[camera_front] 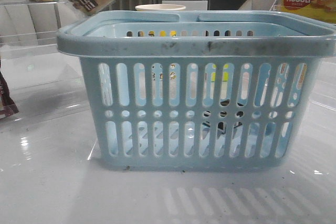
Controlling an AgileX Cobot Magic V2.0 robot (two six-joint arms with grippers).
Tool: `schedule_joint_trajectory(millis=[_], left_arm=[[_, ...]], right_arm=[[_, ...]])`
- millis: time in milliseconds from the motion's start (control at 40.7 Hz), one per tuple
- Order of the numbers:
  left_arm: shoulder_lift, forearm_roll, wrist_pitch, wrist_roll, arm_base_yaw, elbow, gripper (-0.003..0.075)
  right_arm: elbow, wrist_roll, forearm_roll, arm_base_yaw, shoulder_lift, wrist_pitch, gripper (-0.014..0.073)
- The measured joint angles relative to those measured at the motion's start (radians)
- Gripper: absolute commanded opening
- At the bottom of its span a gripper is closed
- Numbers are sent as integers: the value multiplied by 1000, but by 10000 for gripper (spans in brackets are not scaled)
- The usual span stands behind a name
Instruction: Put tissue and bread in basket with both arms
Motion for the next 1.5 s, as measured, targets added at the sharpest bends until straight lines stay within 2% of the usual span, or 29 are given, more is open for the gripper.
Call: schedule_joint_trajectory(millis=[270, 614, 713, 860, 934, 1131, 1278, 1499], left_arm=[[46, -9, 5, 16, -135, 0, 92], [92, -19, 20, 16, -165, 0, 98], [97, -17, 20, 16, -165, 0, 154], [98, -17, 11, 16, -165, 0, 360], [98, -17, 4, 16, -165, 0, 415], [98, 8, 4, 16, -165, 0, 414], [81, 86, 11, 16, -165, 0, 414], [-65, 120, 46, 11, -165, 0, 414]], right_arm=[[0, 0, 0, 0, 0, 0, 470], [0, 0, 0, 0, 0, 0, 470], [0, 0, 0, 0, 0, 0, 470], [0, 0, 0, 0, 0, 0, 470], [0, 0, 0, 0, 0, 0, 470], [0, 0, 0, 0, 0, 0, 470], [0, 0, 0, 0, 0, 0, 470], [0, 0, 0, 0, 0, 0, 470]])
